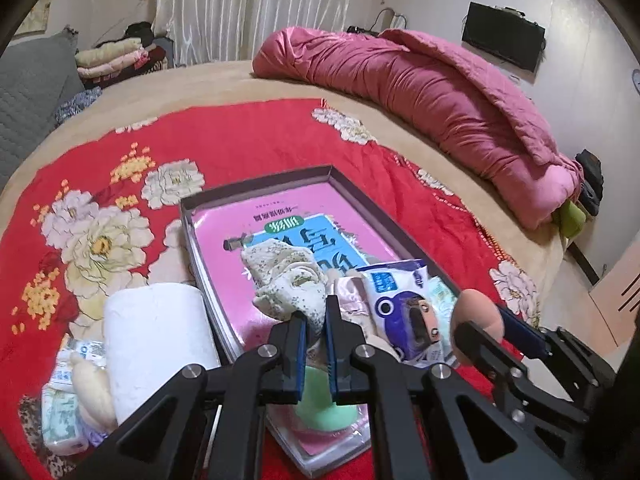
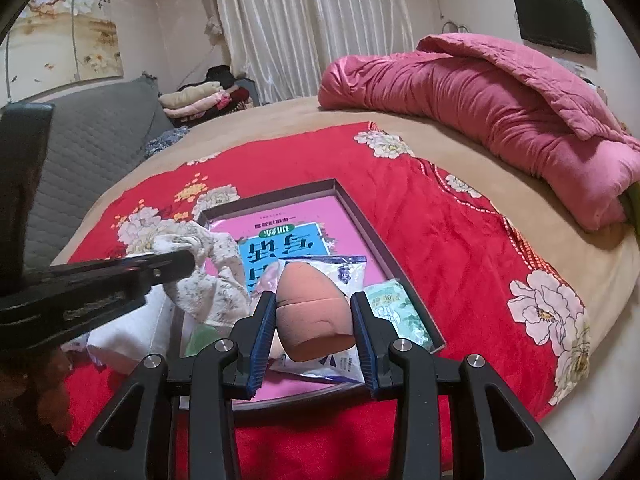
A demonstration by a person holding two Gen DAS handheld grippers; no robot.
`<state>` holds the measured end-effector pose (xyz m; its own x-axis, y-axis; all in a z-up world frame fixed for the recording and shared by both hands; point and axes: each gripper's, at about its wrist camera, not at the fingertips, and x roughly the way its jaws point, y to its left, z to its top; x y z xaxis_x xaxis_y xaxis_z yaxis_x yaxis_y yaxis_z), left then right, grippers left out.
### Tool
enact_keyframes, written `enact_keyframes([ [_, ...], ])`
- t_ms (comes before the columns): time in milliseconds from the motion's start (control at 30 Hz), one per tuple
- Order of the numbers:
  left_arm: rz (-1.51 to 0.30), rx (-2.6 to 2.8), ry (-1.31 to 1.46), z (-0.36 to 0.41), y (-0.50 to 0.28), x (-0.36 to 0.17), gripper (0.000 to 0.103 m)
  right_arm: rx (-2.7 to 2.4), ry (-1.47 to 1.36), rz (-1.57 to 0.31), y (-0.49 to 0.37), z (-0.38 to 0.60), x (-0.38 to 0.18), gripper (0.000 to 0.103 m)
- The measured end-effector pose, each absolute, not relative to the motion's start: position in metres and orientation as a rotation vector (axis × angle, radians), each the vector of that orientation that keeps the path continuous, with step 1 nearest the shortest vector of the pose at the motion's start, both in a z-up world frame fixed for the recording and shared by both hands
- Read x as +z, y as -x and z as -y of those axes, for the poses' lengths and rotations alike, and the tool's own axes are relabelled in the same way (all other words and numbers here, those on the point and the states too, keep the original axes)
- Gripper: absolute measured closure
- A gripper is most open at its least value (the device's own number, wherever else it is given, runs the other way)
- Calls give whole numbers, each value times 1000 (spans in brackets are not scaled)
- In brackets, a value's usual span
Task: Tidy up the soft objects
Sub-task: 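Lower the scrunchie into the tray with the left tool while the right tool releases the sponge there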
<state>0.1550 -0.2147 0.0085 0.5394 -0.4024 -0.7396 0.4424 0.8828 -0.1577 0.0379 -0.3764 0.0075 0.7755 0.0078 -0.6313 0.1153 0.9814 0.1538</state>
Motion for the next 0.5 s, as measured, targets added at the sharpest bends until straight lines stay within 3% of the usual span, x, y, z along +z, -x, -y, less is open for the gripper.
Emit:
enact_keyframes([
  [500,-981,-449,-105,217,-168,-35,95,-50,-138,-829,-59,367,-18,64],
])
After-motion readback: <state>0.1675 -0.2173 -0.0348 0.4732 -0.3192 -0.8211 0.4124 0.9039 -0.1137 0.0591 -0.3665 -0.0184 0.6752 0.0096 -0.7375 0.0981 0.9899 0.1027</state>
